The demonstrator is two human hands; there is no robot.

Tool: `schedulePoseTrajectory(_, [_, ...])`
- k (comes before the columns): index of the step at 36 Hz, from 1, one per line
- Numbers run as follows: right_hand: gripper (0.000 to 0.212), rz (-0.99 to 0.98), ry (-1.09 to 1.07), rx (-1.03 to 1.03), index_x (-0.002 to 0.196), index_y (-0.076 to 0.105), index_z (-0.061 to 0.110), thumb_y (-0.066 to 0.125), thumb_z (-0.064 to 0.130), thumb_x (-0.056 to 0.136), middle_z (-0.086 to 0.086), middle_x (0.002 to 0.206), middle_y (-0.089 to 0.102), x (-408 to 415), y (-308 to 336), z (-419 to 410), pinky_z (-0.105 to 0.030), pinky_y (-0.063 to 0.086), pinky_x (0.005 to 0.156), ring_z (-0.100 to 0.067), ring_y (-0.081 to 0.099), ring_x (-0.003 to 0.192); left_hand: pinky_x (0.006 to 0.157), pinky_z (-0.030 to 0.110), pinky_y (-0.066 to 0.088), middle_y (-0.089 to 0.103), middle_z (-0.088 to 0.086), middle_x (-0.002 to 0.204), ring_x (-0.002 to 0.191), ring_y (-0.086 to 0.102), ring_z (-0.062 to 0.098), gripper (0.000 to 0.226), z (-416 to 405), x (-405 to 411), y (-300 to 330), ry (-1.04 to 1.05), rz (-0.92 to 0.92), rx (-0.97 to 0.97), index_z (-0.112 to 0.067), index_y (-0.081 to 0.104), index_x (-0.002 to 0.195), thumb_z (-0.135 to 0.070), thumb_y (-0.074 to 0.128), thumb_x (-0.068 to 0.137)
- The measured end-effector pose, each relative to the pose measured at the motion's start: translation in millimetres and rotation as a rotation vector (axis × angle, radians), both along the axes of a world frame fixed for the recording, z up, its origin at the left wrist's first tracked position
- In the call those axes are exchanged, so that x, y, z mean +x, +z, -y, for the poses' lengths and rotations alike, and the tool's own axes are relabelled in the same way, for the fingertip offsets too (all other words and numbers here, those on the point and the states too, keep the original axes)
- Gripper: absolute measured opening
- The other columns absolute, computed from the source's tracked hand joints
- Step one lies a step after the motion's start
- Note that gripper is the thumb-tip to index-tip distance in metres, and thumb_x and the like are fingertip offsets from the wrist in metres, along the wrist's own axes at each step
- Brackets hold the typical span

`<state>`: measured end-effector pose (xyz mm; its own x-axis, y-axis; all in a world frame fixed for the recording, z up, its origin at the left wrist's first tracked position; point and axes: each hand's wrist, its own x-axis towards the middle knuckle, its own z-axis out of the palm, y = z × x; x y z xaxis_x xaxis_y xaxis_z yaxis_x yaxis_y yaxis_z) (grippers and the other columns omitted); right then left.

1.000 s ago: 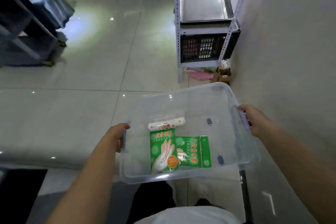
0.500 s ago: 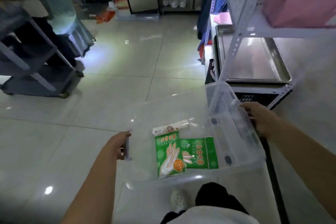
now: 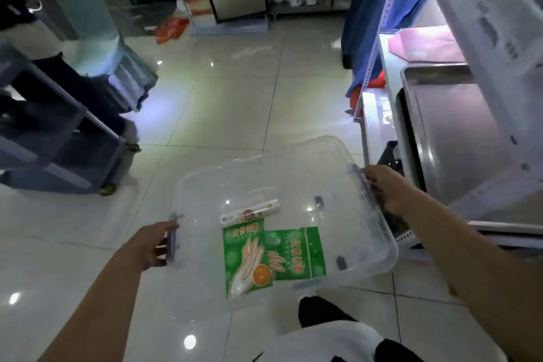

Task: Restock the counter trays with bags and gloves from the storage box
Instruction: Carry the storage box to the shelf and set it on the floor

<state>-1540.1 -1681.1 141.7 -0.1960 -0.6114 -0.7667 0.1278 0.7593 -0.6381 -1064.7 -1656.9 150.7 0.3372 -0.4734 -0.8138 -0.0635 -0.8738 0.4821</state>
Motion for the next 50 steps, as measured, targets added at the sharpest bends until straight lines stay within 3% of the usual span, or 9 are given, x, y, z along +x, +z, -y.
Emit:
schedulePoseTrajectory(8, [0.029,-0.055,0.03,0.033,0.097,0.069,0.014,0.07,0.037,0.08,-0.007,0.083,0.067,32,2,159,-0.028,0.048,0.056,-0.026,0.062,0.069,0.099,0.063,0.045,0.059,0.024,0.119,0.099,0.057,0.036,0.043,146,24,-13,0.106,0.031,-0.086,0.0,0.055,0.128,-0.017,0.067,0.09])
schedulePoseTrajectory(12, [0.02,-0.076,0.011,0.034,0.087,0.065,0.015,0.067,0.034,0.08,-0.007,0.076,0.065,41,5,231,-0.026,0.044,0.051,-0.024,0.06,0.063,0.1,0.06,0.044,0.057,0.024,0.128,0.1,0.056,0.034,0.044,233,28,-30,0.09,0.031,-0.076,-0.003,0.053,0.132,-0.017,0.065,0.092])
schedulePoseTrajectory(15, [0.02,-0.096,-0.035,0.03,0.084,0.063,0.013,0.068,0.032,0.078,-0.007,0.076,0.061,41,7,278,-0.027,0.046,0.055,-0.022,0.056,0.063,0.091,0.056,0.049,0.059,0.021,0.11,0.087,0.057,0.034,0.041,311,28,-41,0.007,0.01,-0.09,0.0,0.057,0.127,-0.019,0.065,0.092])
schedulePoseTrajectory(18, [0.016,-0.109,-0.148,0.034,0.087,0.063,0.012,0.064,0.027,0.08,-0.01,0.085,0.058,40,10,323,-0.03,0.046,0.063,-0.024,0.053,0.069,0.09,0.056,0.05,0.058,0.019,0.1,0.071,0.054,0.03,0.037,399,19,-47,-0.111,-0.025,-0.098,0.001,0.059,0.122,-0.019,0.064,0.092])
schedulePoseTrajectory(29, [0.012,-0.106,-0.652,0.026,0.08,0.06,0.014,0.056,0.023,0.087,-0.009,0.075,0.056,-2,16,405,-0.031,0.041,0.06,-0.026,0.051,0.064,0.072,0.04,0.044,0.061,0.02,0.088,0.079,0.057,0.028,0.013,676,-82,-43,-0.539,-0.02,-0.194,-0.008,0.066,0.097,-0.014,0.066,0.086])
schedulePoseTrajectory(38, [0.024,-0.079,-1.061,0.083,0.099,0.064,0.008,0.056,0.029,0.089,-0.012,0.089,0.059,-49,-49,446,-0.037,0.048,0.065,-0.028,0.057,0.073,0.059,0.026,0.041,0.061,0.013,0.073,0.059,0.053,0.022,0.016,815,-227,-49,-0.822,-0.008,-0.25,-0.018,0.067,0.098,-0.007,0.068,0.086])
schedulePoseTrajectory(43, [0.017,-0.005,-1.229,0.132,0.082,0.06,0.006,0.054,0.019,0.091,-0.011,0.069,0.052,-59,-69,476,-0.032,0.042,0.055,-0.024,0.05,0.059,0.057,0.025,0.041,0.06,0.007,0.072,0.059,0.054,0.022,0.024,861,-284,-60,-0.926,0.062,-0.234,-0.02,0.062,0.1,-0.002,0.066,0.085])
schedulePoseTrajectory(47, [0.039,0.035,-1.377,0.146,0.119,0.058,-0.003,0.06,0.019,0.087,-0.021,0.103,0.063,-66,-92,497,-0.048,0.055,0.082,-0.038,0.064,0.092,0.055,0.025,0.039,0.06,0.008,0.076,0.06,0.054,0.024,0.029,897,-319,-79,-1.019,0.096,-0.214,-0.023,0.057,0.105,-0.001,0.064,0.086])
schedulePoseTrajectory(50, [0.043,-0.011,-1.453,0.236,0.119,0.062,-0.003,0.067,0.017,0.082,-0.025,0.116,0.066,-56,-103,507,-0.057,0.053,0.092,-0.042,0.065,0.105,0.055,0.025,0.037,0.059,0.01,0.076,0.06,0.052,0.026,0.024,914,-338,-91,-1.108,0.145,-0.197,-0.018,0.058,0.103,-0.001,0.06,0.086])
